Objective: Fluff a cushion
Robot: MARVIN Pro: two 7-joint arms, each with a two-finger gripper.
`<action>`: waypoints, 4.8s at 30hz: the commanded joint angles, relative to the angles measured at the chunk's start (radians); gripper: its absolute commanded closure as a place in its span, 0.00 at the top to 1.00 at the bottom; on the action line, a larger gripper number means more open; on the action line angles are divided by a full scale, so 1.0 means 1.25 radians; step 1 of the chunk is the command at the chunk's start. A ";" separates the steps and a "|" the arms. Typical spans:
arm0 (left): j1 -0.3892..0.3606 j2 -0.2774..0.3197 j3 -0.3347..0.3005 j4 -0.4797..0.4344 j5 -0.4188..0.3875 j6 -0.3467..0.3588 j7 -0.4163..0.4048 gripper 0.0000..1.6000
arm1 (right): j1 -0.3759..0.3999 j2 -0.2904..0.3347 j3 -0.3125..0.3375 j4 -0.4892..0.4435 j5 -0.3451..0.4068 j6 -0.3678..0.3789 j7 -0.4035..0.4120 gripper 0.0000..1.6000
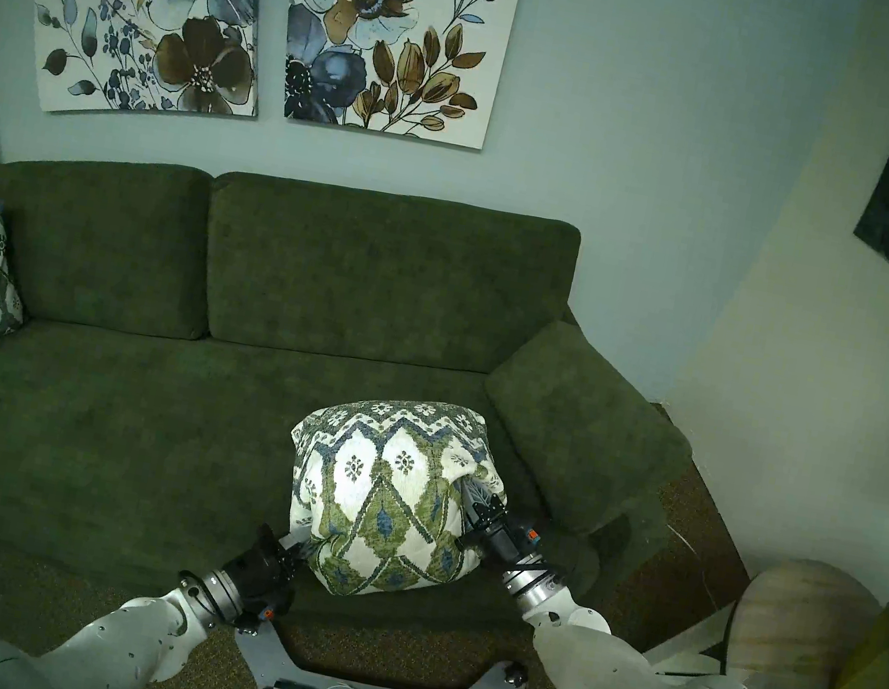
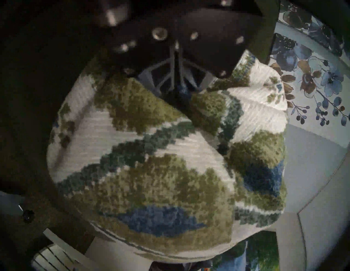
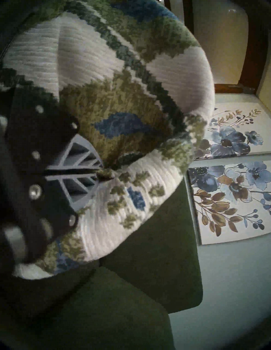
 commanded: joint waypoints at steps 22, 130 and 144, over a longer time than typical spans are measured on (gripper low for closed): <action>-0.195 0.036 -0.120 -0.059 -0.040 -0.007 -0.002 0.00 | 0.171 -0.080 0.013 -0.076 -0.004 0.002 -0.039 0.00; -0.324 -0.234 -0.169 0.314 -0.165 -0.034 -0.200 0.00 | 0.281 0.012 -0.048 -0.038 -0.120 0.002 -0.017 1.00; -0.327 -0.264 -0.157 0.330 -0.164 -0.047 -0.186 0.00 | 0.327 0.089 0.036 -0.130 -0.075 0.002 0.013 1.00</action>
